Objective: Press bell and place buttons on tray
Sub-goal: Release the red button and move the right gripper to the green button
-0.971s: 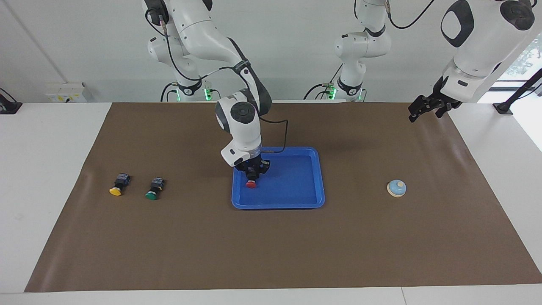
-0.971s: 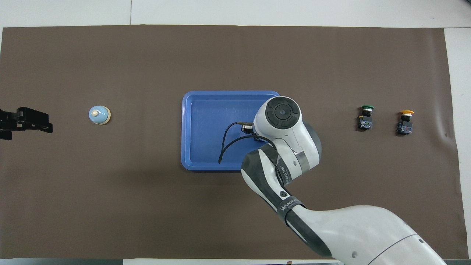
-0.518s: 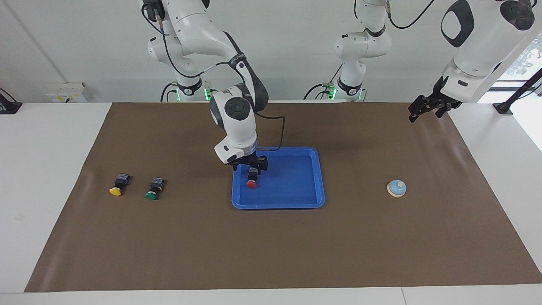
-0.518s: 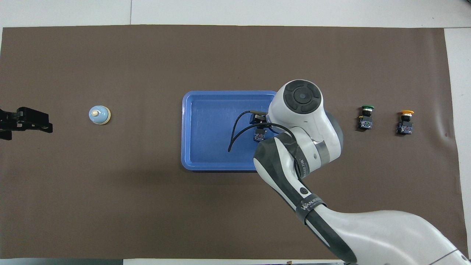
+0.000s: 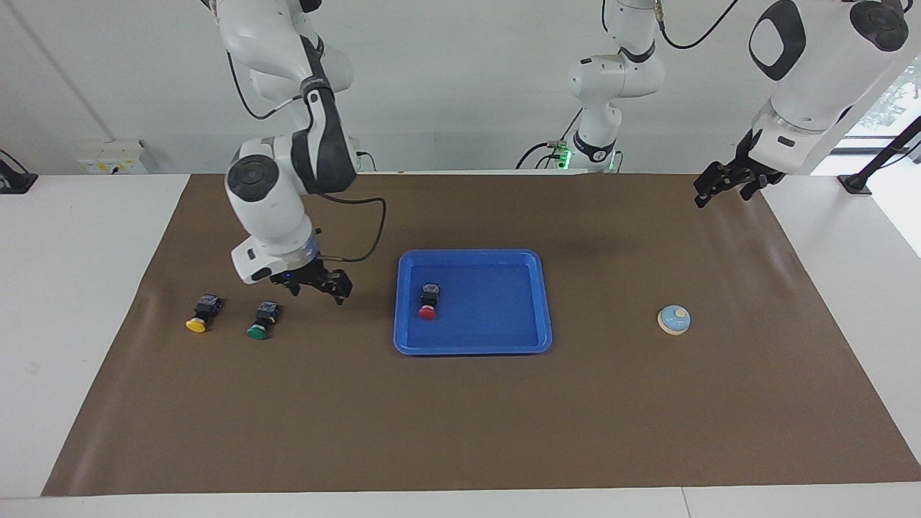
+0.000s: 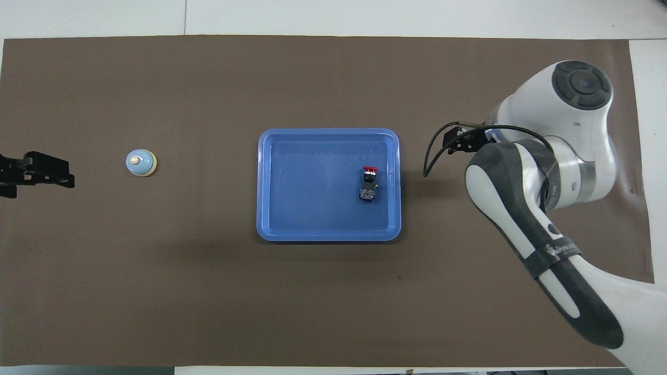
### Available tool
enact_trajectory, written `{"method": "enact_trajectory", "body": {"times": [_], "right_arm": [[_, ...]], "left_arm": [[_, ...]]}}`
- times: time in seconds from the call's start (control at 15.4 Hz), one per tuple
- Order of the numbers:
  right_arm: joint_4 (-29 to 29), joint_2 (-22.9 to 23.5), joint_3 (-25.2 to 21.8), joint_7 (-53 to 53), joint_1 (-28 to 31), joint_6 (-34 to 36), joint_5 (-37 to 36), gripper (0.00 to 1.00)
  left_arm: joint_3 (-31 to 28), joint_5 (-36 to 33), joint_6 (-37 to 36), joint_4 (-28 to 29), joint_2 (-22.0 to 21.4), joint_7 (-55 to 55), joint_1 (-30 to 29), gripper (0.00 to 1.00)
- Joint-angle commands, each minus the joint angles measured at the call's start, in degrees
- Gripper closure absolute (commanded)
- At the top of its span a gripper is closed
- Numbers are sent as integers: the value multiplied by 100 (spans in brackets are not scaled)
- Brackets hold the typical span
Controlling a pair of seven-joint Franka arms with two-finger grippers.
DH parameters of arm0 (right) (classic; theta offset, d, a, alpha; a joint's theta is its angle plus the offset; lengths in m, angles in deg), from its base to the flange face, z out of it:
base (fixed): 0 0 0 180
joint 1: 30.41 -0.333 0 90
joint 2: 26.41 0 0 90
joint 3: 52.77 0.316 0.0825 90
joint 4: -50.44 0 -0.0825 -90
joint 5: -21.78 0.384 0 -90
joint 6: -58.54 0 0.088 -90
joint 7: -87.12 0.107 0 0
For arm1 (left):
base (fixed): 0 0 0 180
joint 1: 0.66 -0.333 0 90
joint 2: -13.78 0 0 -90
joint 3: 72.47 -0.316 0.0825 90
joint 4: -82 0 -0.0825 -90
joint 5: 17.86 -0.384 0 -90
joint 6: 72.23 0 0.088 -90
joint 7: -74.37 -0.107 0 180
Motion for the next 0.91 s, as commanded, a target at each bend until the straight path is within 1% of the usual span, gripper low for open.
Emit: {"method": "enact_trajectory", "body": {"times": [0.0, 0.13, 0.32, 0.58, 0.84], "right_arm": [[-247, -75, 68, -634, 514, -97, -153, 0], [-466, -75, 68, -890, 822, -377, -162, 0], [-1020, -31, 68, -997, 1069, -1212, -171, 0], [-1460, 4, 77, -944, 1087, -1688, -162, 0], [-1724, -4, 77, -1005, 1087, -2013, -162, 0]], "left_arm": [[-20, 72, -101, -74, 6, -11, -11, 0], [-20, 72, -101, -74, 6, -11, -11, 0], [-20, 72, -101, -82, 6, -11, -11, 0], [-20, 72, -101, -74, 6, -11, -11, 0], [-20, 72, -101, -74, 6, -11, -11, 0]]}}
